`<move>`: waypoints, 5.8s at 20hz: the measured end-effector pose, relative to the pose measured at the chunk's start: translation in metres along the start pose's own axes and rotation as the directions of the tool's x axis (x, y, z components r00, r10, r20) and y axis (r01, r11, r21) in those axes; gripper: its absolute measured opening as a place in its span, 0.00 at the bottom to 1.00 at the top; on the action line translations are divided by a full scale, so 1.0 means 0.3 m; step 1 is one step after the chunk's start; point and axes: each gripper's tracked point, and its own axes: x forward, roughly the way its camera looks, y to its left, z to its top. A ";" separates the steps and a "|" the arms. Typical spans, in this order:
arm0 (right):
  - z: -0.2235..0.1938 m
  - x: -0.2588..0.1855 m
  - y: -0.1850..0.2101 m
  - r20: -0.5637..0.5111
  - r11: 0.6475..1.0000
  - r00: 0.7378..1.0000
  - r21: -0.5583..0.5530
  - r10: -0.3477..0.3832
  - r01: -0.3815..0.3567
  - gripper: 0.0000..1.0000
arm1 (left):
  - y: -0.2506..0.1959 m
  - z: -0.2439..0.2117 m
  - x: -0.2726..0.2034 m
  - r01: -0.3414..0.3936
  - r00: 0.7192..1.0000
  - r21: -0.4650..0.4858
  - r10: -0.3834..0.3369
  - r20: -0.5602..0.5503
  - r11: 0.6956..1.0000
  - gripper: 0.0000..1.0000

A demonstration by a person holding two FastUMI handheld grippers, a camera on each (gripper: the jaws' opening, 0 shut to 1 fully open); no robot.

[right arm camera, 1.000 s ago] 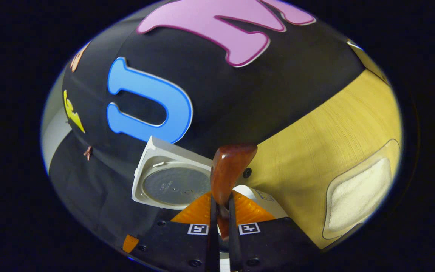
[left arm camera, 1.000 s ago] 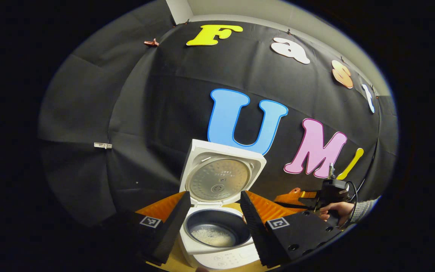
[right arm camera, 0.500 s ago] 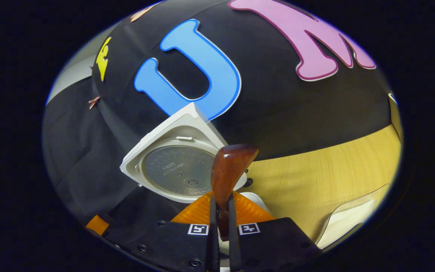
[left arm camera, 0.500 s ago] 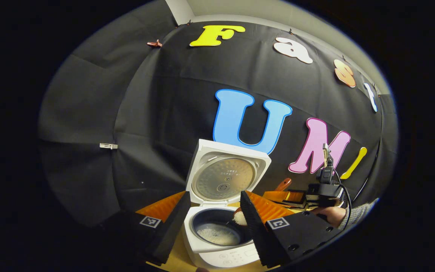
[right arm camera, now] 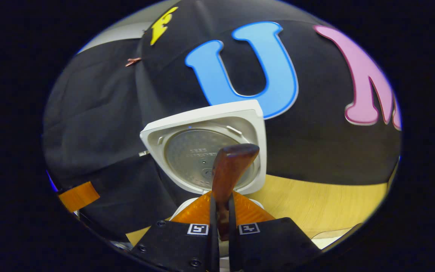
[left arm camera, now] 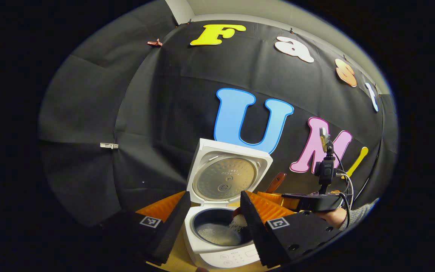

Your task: Close the left gripper, press the button to open the rice cooker; take a wooden spoon from the chopstick holder with the right hand, scoop a spoonful of rice and pour it into the rice cooker, then put the wooden spoon back into the chopstick holder.

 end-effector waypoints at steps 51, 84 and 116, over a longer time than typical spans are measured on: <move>0.020 -0.444 -0.495 0.156 0.591 0.985 0.802 -0.070 -0.085 0.14 | -0.075 0.000 0.044 0.053 0.998 0.033 -0.052 -0.019 0.998 0.86; -0.588 -1.268 -1.337 -0.209 0.571 0.711 0.467 -0.671 0.676 0.14 | -0.298 -0.005 0.094 0.145 0.988 0.068 -0.142 -0.056 0.987 0.86; -0.656 -1.589 -1.281 -0.251 0.453 0.594 0.446 -0.764 0.772 0.98 | -0.204 0.333 0.384 -0.050 0.992 0.186 0.027 0.126 0.981 0.86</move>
